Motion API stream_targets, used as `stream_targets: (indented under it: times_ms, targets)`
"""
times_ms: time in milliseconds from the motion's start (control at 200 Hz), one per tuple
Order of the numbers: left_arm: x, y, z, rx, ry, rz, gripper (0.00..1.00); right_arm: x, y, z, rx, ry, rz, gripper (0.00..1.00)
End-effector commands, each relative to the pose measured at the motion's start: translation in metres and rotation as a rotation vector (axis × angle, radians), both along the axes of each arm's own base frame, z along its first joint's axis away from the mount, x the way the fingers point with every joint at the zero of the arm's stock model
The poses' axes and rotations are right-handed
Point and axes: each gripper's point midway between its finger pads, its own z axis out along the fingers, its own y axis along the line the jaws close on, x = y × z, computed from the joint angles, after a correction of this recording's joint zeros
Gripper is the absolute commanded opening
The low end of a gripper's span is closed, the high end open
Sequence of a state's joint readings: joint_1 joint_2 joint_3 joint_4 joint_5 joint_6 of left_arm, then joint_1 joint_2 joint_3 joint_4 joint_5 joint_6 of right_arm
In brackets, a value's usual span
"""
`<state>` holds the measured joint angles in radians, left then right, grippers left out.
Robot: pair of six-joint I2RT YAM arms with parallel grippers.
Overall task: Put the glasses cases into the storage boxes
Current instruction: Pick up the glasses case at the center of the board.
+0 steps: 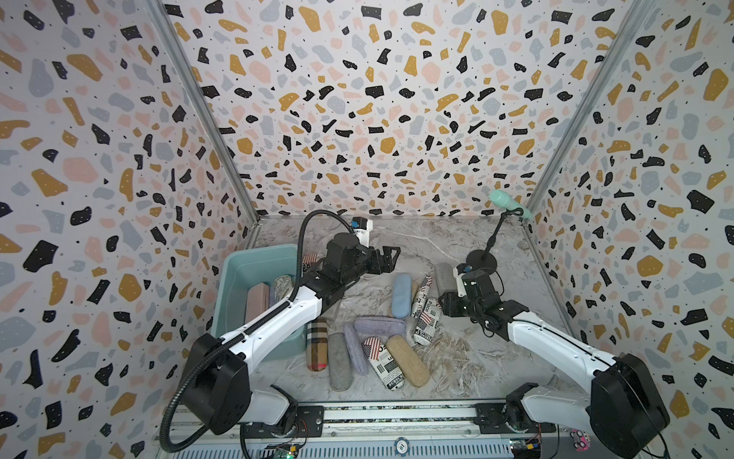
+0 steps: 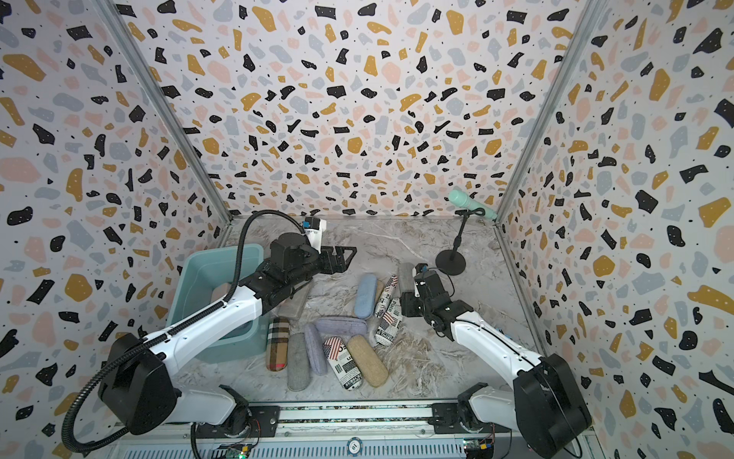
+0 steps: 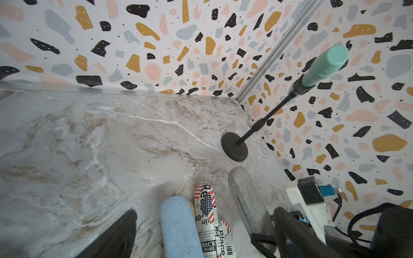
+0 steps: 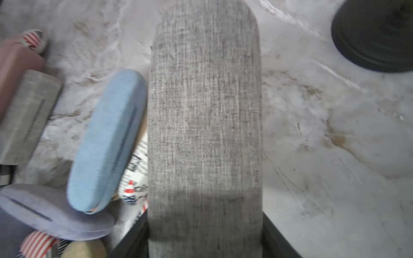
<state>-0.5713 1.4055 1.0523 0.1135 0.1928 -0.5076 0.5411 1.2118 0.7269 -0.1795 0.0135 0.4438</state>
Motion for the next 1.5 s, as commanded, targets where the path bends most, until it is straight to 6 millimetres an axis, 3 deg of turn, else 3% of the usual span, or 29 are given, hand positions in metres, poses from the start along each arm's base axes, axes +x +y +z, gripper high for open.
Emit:
stream_targets:
  times_ms: [0,195,420,726,956,1166,1371,1497]
  targets:
    - [-0.007,-0.017,0.015,-0.109,-0.015,-0.100,0.95,0.005,0.035,0.062,0.064,-0.148,0.049,0.52]
    - [-0.007,-0.020,0.005,-0.133,0.028,-0.100,0.94,-0.001,0.085,0.105,0.104,-0.272,0.140,0.52]
    - [-0.006,-0.028,0.006,-0.209,0.058,-0.120,0.85,-0.007,0.115,0.125,0.138,-0.341,0.196,0.51]
    - [-0.012,-0.035,0.011,-0.271,0.065,-0.175,0.56,-0.002,0.125,0.134,0.185,-0.370,0.189,0.51]
    - [-0.015,-0.037,0.015,-0.288,0.055,-0.192,0.42,0.002,0.131,0.140,0.203,-0.382,0.196,0.51]
    - [-0.016,-0.037,0.018,-0.295,0.048,-0.198,0.37,0.002,0.133,0.142,0.214,-0.386,0.200,0.52]
    - [-0.005,-0.020,0.019,-0.287,0.036,-0.125,0.38,-0.002,0.130,0.143,0.212,-0.378,0.206,0.76]
    - [0.009,0.001,0.020,-0.276,0.034,-0.046,0.39,-0.010,0.124,0.137,0.195,-0.349,0.215,0.82]
